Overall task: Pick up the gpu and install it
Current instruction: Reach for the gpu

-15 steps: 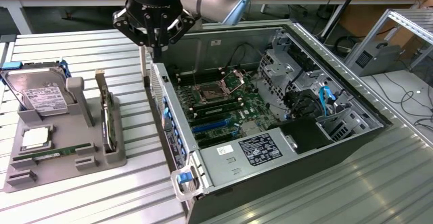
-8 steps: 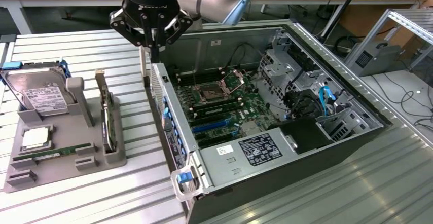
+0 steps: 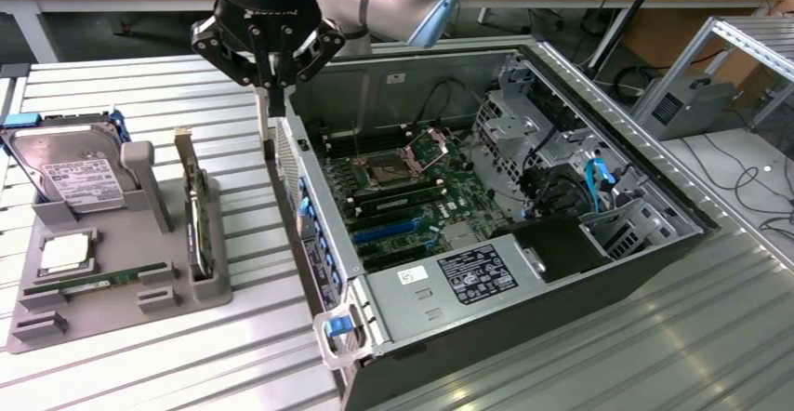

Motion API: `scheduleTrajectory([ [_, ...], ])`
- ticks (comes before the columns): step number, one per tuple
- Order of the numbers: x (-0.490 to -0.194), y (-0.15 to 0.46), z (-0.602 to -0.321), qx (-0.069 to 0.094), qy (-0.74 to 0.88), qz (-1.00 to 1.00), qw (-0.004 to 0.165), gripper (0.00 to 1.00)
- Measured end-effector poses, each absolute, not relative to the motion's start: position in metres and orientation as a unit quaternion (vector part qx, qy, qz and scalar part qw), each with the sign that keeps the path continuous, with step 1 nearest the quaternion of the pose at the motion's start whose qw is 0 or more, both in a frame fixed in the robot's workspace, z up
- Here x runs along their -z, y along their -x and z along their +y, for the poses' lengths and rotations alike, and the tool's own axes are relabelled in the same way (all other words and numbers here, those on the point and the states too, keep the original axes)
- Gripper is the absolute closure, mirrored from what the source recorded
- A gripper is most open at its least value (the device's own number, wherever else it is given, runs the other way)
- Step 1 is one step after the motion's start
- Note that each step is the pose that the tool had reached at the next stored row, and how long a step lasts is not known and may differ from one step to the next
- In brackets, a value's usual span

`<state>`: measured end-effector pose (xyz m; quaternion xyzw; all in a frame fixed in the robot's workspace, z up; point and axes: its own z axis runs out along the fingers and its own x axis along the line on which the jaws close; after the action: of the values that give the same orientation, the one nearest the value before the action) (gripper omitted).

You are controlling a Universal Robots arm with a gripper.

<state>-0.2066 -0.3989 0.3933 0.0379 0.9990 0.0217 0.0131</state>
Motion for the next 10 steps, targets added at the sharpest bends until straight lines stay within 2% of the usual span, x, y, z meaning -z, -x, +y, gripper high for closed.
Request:
scheduleTrajectory([
  [10,-0.3933,0.2128,-0.3989,-0.022,-0.038,0.999,0.013,0.89],
])
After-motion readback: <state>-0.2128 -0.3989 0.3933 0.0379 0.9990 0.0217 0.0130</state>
